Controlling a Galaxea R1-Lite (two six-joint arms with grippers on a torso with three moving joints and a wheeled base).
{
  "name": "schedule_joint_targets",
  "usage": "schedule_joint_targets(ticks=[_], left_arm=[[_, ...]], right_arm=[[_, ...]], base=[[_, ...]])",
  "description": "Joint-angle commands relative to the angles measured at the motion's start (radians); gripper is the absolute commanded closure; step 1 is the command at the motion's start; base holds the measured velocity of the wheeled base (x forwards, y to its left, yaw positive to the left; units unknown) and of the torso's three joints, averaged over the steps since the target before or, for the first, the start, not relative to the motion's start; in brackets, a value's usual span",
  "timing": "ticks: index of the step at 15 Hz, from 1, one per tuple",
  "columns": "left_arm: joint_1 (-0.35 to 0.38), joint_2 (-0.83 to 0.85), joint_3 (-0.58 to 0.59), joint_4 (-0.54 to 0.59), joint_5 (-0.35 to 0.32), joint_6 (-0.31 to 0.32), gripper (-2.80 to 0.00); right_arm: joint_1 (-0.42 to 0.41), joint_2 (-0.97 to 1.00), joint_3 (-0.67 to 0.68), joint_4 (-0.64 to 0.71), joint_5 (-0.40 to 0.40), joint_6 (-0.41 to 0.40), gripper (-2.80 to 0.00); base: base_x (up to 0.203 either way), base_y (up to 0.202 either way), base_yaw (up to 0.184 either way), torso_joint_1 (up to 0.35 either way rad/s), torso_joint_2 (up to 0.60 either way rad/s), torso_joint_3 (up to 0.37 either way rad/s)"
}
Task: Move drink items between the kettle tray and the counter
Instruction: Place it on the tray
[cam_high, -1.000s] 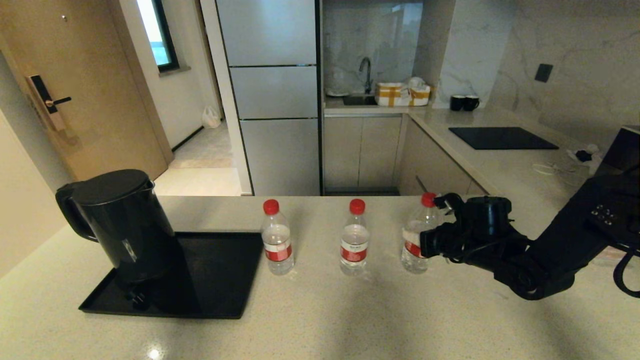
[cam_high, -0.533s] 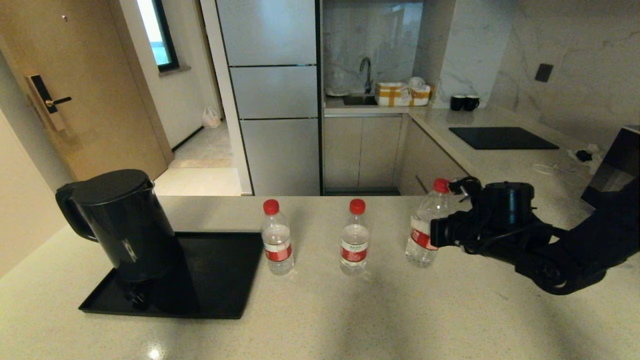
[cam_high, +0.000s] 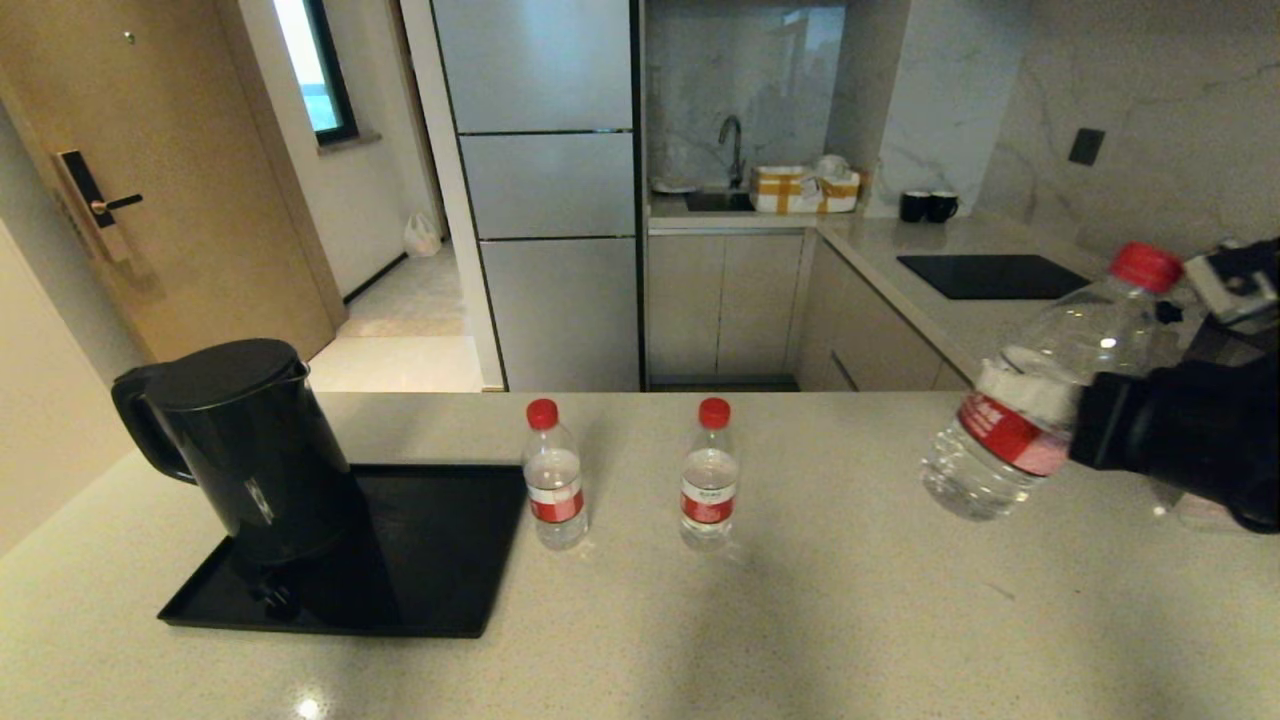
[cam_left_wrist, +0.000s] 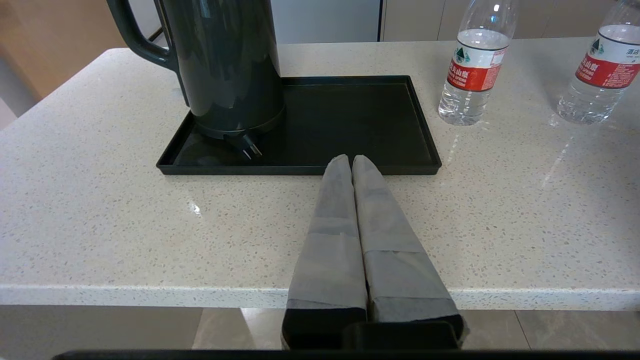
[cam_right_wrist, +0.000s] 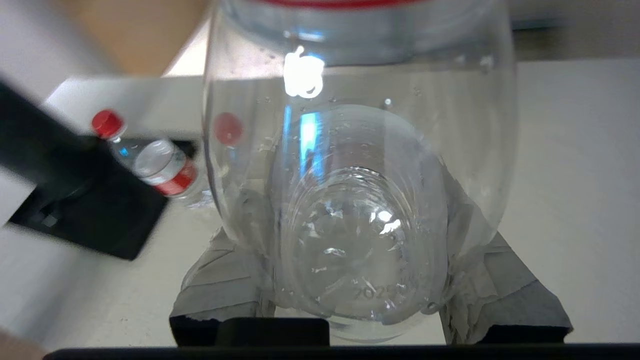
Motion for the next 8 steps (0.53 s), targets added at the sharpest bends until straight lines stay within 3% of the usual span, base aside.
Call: schedule_joint_targets(ticks=[1, 2, 4, 5, 8], left_arm=[[0.000, -0.001, 0.000, 0.000, 0.000, 0.000, 0.00], [0.000, -0.001, 0.000, 0.001, 0.000, 0.000, 0.00], [0.000, -0.002, 0.000, 0.000, 0.000, 0.000, 0.00], [0.000, -0.002, -0.001, 0.001, 0.000, 0.000, 0.00], [0.000, -0.001, -0.001, 0.000, 0.000, 0.000, 0.00]], right_arm=[[0.014, -0.307, -0.038, 0.343, -0.152, -0.002, 0.00], [0.018, -0.361, -0.069, 0.467, -0.270, -0.003, 0.00], [0.021, -0.428, -0.097, 0.555, -0.485, -0.007, 0.00], [0.021, -0.461, -0.102, 0.592, -0.554, -0.008, 0.00], [0.022, -0.522, -0.175, 0.730, -0.586, -0.003, 0.00]], base=[[0.000, 0.000, 0.000, 0.000, 0.00, 0.000], [0.000, 0.000, 0.000, 0.000, 0.00, 0.000], [0.000, 0.000, 0.000, 0.000, 0.00, 0.000], [0.000, 0.000, 0.000, 0.000, 0.00, 0.000], [0.000, 0.000, 0.000, 0.000, 0.00, 0.000]])
